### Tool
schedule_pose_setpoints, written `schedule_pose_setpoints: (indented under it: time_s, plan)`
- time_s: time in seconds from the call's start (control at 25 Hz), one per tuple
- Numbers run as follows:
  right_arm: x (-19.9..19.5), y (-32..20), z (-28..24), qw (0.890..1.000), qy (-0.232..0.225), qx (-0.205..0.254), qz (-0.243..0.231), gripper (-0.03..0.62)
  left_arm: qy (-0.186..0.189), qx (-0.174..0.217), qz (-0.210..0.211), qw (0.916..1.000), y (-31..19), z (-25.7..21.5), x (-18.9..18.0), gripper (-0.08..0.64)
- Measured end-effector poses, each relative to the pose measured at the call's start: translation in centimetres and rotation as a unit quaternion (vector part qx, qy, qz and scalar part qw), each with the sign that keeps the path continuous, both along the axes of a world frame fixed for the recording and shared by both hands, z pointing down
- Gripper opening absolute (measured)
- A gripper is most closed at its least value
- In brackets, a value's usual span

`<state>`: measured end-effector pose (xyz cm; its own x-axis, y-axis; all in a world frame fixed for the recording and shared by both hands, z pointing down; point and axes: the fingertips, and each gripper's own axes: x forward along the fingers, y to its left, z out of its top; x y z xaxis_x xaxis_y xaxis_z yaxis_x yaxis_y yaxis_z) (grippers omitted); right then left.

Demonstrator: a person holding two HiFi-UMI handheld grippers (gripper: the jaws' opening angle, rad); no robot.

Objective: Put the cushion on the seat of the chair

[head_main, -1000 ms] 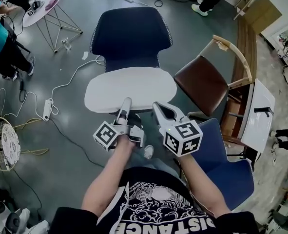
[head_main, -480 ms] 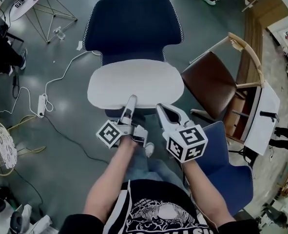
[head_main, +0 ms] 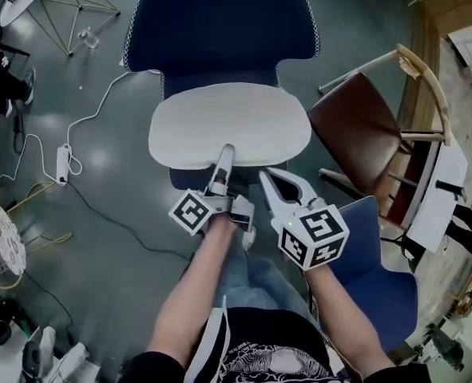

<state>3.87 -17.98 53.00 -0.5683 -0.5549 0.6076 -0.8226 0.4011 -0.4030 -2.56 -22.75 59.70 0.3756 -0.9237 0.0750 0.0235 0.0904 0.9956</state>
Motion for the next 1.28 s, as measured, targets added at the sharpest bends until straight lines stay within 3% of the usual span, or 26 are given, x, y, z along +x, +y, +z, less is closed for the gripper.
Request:
schedule_pose_setpoints:
  time_s: [0.6,0.84,1.16,1.28]
  plan:
    - [0.7,0.4,3.1,1.0,0.003,-0.028,0.0,-0.003,-0.031,-0.018,0.007,0.9993,-0.4,5.5,0.3,0.049]
    - [0.0,1.1,3.4,0.999,-0.001,-0.032,-0.004,-0.003,-0.017,-0.047,0.008,0.9987,0.9,7.0,0.3,0.061]
    - [-0.1,3.3,4.5,0.999,0.003,-0.044,-0.013,-0.003,-0.005,-0.057,0.04,0.9976,2.4,8.9,1.1,0.112]
    - [0.0,3.8,5.0,0.999,0.005,-0.048,-0.014,-0.003,-0.02,-0.074,0.057,0.9954,3.3,10.4,1.3,0.13]
